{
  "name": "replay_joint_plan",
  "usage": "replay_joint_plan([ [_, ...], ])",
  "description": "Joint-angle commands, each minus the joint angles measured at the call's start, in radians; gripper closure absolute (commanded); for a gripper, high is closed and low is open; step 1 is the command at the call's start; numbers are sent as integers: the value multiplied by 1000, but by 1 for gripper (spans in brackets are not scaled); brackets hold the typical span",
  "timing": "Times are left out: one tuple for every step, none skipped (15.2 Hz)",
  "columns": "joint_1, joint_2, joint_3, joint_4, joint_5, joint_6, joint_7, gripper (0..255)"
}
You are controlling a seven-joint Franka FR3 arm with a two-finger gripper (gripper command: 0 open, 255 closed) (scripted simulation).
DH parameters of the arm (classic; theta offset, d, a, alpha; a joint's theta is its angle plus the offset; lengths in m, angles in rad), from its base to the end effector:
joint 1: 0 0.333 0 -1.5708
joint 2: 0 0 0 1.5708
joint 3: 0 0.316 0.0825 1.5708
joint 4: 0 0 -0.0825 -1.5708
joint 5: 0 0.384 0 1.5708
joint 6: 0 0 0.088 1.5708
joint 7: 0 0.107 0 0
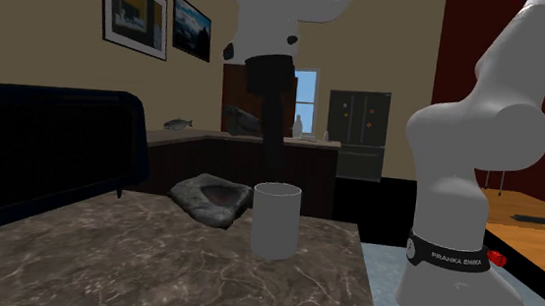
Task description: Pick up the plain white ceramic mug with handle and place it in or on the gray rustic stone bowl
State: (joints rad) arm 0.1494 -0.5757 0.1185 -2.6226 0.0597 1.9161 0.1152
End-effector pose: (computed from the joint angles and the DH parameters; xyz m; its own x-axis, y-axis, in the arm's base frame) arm 0.3367 0.0958 0.4213 0.9861 0.1026 -0.1304 0.1070 -0.9939 0.0266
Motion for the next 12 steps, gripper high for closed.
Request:
replay_joint_plan([
  [26,41,28,-16,20,37,12,0],
  [39,63,41,-24,28,56,16,0],
  [45,75,47,-27,33,65,18,0],
  [45,79,48,-38,34,81,18,0],
  [45,83,49,-49,34,96,18,0],
  [46,88,50,-60,35,111,18,0],
  [46,93,52,-70,36,127,18,0],
  [46,99,53,-80,37,143,18,0],
  [46,105,54,-90,38,159,18,0],
  [47,111,55,-100,38,175,18,0],
  [47,115,56,-106,39,184,18,0],
  [47,115,56,-106,39,184,18,0],
])
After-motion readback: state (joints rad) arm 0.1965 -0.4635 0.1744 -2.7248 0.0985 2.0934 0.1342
